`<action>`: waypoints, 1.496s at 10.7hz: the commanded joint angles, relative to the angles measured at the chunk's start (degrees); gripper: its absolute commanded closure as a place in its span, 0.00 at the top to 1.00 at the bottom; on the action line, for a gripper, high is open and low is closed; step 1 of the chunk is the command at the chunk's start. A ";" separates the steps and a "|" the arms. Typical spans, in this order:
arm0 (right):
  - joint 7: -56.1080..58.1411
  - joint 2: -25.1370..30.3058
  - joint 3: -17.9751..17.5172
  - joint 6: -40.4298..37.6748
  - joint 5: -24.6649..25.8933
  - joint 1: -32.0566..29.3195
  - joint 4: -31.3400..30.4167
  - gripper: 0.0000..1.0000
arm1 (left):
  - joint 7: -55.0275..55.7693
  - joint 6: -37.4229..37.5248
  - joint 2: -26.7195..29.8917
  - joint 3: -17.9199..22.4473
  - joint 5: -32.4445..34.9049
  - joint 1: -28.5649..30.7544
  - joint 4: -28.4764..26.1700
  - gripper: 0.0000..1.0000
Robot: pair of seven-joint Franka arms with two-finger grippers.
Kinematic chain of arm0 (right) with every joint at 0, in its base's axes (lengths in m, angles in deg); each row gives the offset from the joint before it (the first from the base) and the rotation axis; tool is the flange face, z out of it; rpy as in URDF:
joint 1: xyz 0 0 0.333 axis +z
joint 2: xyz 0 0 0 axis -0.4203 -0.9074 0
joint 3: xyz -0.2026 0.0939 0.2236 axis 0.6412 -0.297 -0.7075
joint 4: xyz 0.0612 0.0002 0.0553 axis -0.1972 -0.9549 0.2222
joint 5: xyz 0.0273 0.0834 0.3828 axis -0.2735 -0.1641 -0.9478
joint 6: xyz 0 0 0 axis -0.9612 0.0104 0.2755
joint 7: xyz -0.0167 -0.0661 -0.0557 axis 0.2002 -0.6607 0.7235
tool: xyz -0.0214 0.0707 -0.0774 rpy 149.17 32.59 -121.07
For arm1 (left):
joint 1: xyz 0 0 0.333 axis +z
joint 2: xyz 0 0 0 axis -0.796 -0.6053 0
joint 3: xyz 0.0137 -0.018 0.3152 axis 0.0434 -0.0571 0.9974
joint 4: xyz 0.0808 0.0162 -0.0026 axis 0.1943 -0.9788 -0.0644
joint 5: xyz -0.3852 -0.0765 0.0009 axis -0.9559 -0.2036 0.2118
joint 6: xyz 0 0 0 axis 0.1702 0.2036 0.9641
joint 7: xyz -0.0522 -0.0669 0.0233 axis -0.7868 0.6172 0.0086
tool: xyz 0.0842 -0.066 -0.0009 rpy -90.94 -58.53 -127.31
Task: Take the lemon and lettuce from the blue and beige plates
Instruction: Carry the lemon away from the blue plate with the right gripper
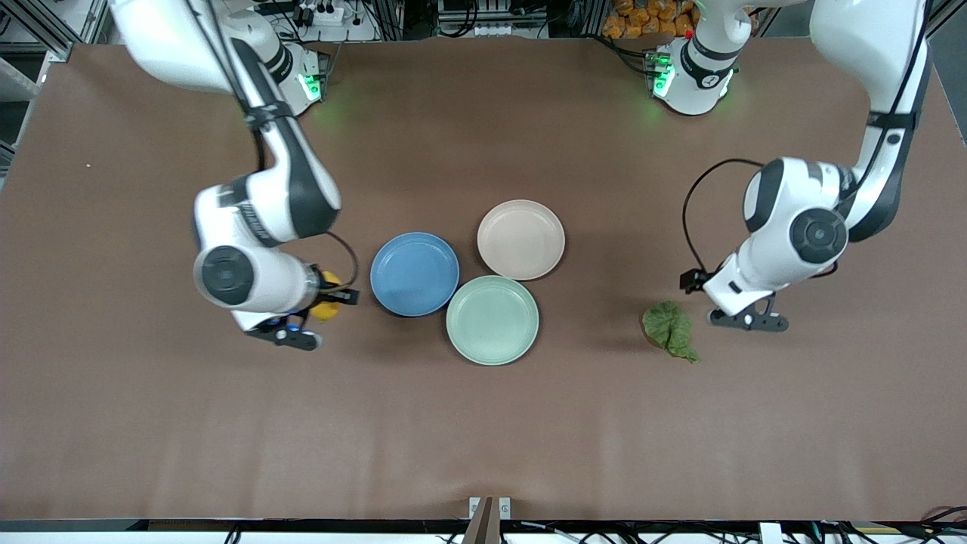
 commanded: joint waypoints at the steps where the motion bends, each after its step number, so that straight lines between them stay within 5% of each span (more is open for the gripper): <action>1: 5.84 2.30 -0.66 -4.06 4.10 -2.82 0.37 0.51 | 1.41 -0.33 9.17 0.04 -3.15 -0.29 -7.90 1.00; 5: 17.44 5.28 -0.75 -8.03 6.24 -8.97 0.38 0.51 | 1.14 0.11 15.34 0.40 -3.88 -1.43 -8.45 1.00; 10: 27.47 9.23 -0.67 -10.76 6.50 -14.96 -1.46 0.51 | 1.50 3.25 16.66 0.49 -3.71 -3.02 0.86 1.00; 16: 28.72 21.45 -0.75 8.37 6.59 -16.10 -26.84 0.51 | 1.23 28.11 16.75 0.66 -3.79 -3.37 18.78 1.00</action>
